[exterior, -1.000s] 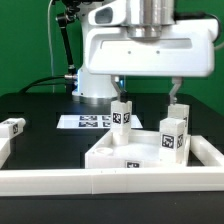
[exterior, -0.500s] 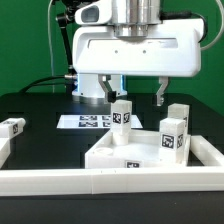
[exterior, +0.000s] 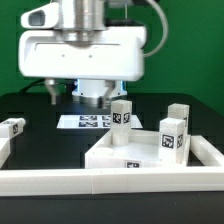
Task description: Assemble square table
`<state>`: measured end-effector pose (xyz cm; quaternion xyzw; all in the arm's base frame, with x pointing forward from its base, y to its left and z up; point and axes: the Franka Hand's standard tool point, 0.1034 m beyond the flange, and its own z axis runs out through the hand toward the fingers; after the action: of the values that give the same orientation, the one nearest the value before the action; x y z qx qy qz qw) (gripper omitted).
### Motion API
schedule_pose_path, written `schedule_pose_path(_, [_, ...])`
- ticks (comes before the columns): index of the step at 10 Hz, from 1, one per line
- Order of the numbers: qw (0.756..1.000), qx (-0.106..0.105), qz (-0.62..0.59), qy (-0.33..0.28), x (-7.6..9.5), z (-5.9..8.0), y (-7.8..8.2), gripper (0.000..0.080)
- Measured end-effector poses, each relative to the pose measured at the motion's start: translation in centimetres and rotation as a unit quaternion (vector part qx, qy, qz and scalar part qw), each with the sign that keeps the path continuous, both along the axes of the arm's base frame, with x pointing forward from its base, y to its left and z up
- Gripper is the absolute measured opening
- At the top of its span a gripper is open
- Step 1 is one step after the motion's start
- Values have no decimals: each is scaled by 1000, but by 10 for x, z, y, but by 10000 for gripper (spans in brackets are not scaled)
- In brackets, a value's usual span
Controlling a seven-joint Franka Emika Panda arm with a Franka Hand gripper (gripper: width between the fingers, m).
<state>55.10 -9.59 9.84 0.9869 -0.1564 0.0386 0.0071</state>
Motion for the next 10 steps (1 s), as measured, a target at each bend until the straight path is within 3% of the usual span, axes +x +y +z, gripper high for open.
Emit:
schedule_pose_path(2, [1000,-8,6,2,-14,-4,-39,648])
schedule_pose_path(7, [1000,-9,3,3,-17,-5,-48,648])
schedule_pose_path(10, [1000,-1,-9,15,-67,-14,-56,648])
